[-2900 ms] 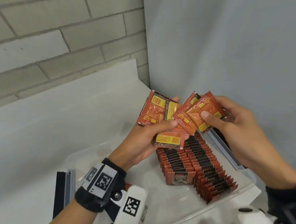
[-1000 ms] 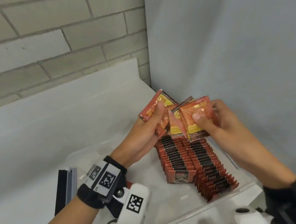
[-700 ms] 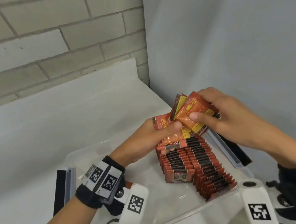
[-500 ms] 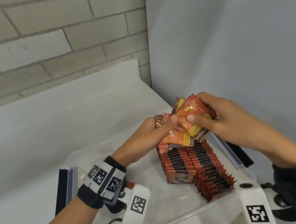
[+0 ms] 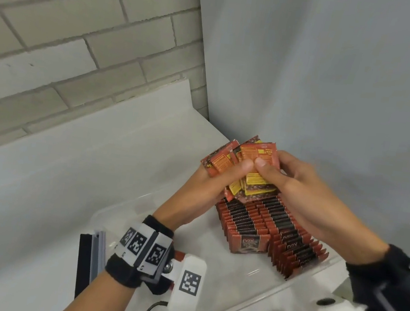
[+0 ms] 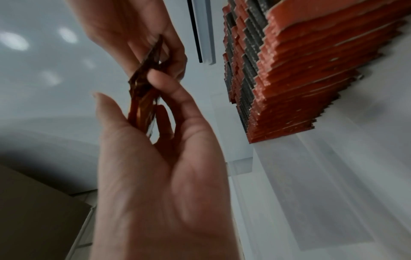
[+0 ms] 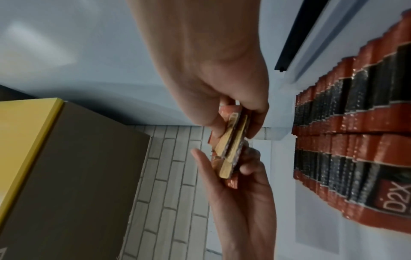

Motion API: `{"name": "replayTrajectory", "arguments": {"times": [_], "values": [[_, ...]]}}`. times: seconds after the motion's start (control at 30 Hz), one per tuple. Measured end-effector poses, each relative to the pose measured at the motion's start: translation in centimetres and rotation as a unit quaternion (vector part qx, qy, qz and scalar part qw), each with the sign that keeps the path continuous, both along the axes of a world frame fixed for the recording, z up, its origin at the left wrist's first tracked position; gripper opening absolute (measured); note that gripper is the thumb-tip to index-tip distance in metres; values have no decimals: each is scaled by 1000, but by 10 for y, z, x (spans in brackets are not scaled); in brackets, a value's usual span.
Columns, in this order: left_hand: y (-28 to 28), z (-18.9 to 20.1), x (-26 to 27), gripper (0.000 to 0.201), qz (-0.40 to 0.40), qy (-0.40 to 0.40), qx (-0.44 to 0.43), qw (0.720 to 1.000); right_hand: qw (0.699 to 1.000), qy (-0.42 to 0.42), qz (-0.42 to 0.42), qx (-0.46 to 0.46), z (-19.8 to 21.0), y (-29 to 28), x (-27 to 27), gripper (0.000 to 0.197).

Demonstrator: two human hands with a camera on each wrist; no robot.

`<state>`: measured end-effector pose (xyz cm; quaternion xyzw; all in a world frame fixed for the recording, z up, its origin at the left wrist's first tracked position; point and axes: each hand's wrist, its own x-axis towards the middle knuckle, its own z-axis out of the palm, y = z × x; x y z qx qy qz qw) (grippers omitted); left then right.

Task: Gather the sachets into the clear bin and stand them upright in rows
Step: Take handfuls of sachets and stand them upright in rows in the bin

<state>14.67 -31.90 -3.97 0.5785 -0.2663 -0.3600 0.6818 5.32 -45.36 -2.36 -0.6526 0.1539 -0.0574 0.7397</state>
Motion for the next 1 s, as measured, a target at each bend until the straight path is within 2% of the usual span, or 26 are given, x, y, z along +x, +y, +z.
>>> {"name": "replayTrajectory", "arguments": {"times": [0.07, 0.17, 0.23, 0.37, 0.43, 0.5, 0.57, 0.63, 0.67, 0.7, 0.77, 0.9, 1.0], "values": [[-1, 0, -1, 28, -13, 28, 1, 1000, 1000, 1, 16, -16, 0, 6, -3, 30], [1, 0, 0, 25, -39, 68, -15, 997, 997, -13, 4, -80, -1, 9, -4, 22], [3, 0, 1, 26, -60, 80, -22, 995, 990, -15, -20, -140, -1, 9, -2, 23], [2, -2, -2, 27, -68, 96, -13, 993, 972, -5, -68, -227, -13, 2, 3, 63], [1, -2, -3, 27, -76, 98, 2, 992, 960, -54, -75, -264, -15, 0, 1, 68], [0, -2, -3, 30, -91, 96, 19, 991, 946, -127, -32, -297, -16, -2, -6, 71], [0, -1, -4, 31, -98, 106, 21, 989, 906, -192, 49, -375, -17, 1, -12, 83], [0, -1, -5, 31, -113, 106, 20, 988, 826, -239, 117, -497, -23, 2, -11, 86], [1, -2, -7, 31, -124, 99, 27, 987, 793, -242, 136, -543, -27, 3, -8, 83], [1, -4, -8, 32, -134, 91, 37, 986, 772, -238, 144, -572, -31, 4, -5, 80], [1, -7, -9, 33, -138, 84, 60, 985, 756, -229, 137, -598, -37, 5, -2, 76], [0, -10, -9, 45, -137, 67, 87, 985, 747, -237, 105, -612, -45, 6, -1, 75], [1, -8, -9, 49, -150, 87, 93, 981, 753, -240, 97, -604, -49, 4, -2, 83]]}}
